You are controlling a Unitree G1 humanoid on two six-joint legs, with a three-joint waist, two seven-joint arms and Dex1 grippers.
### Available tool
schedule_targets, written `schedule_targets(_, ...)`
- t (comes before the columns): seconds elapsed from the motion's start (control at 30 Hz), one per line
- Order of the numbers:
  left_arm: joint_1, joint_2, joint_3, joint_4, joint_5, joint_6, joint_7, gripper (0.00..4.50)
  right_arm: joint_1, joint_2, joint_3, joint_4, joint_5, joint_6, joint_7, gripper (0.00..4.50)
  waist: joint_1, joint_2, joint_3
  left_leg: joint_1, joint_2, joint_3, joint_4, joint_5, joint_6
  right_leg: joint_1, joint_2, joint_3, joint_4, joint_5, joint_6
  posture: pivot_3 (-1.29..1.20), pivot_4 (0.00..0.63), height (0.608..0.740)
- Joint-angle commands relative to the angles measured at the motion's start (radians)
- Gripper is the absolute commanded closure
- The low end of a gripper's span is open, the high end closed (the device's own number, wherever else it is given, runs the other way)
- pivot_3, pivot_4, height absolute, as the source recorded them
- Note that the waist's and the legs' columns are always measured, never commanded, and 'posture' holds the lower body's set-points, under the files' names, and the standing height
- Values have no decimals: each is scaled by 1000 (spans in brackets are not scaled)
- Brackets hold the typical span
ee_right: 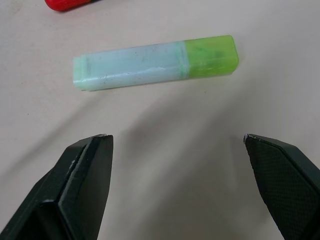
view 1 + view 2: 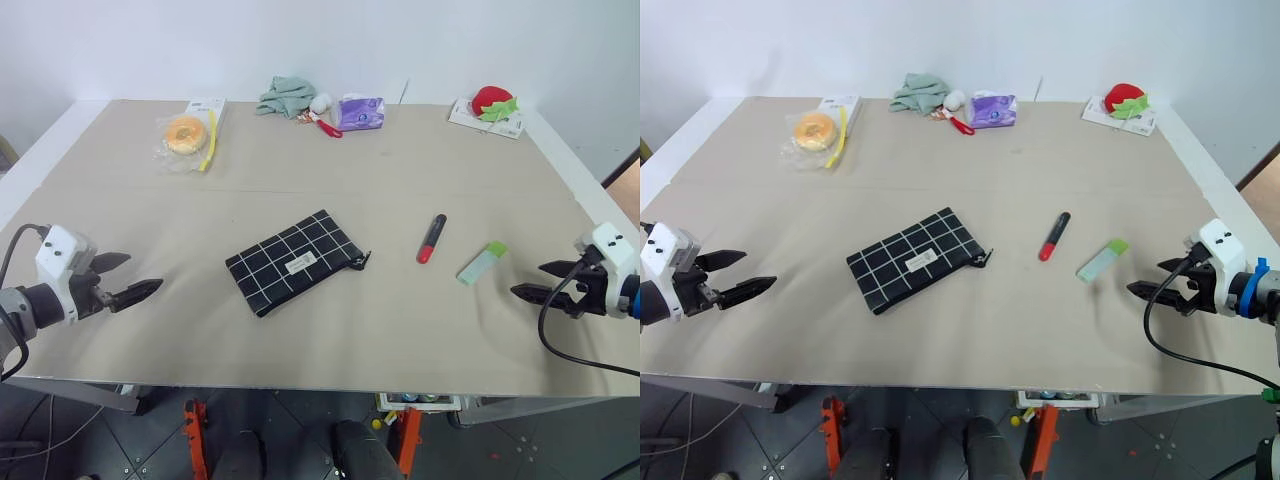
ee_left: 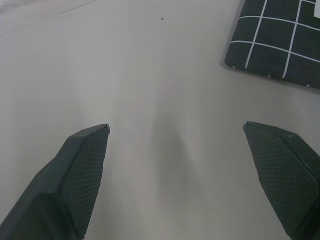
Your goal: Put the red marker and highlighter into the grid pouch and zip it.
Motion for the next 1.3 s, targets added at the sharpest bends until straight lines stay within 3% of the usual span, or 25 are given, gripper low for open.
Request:
schedule_targets(0.03,4,9,32,3,5,7,3,78,-26,-8,-34,-27,11,-5,-10,0,0,0,0,0,0,0,0,0,0,0,0,0,0,0,0,0,150,734)
schedule_targets(1.17,-20,-23,29,1,5,10,12,78,-61,6,-41,35,13,-68,-40,0,0,0,0,0,0,1,5,0,0,0,0,0,5,1,0,0,150,734)
schedule_targets(1.3,-52,-50,25,1,13,-20,32,78,-66,29,-77,-45,73,-45,-26,0,0,0,0,0,0,1,7,0,0,0,0,0,6,1,0,0,150,734)
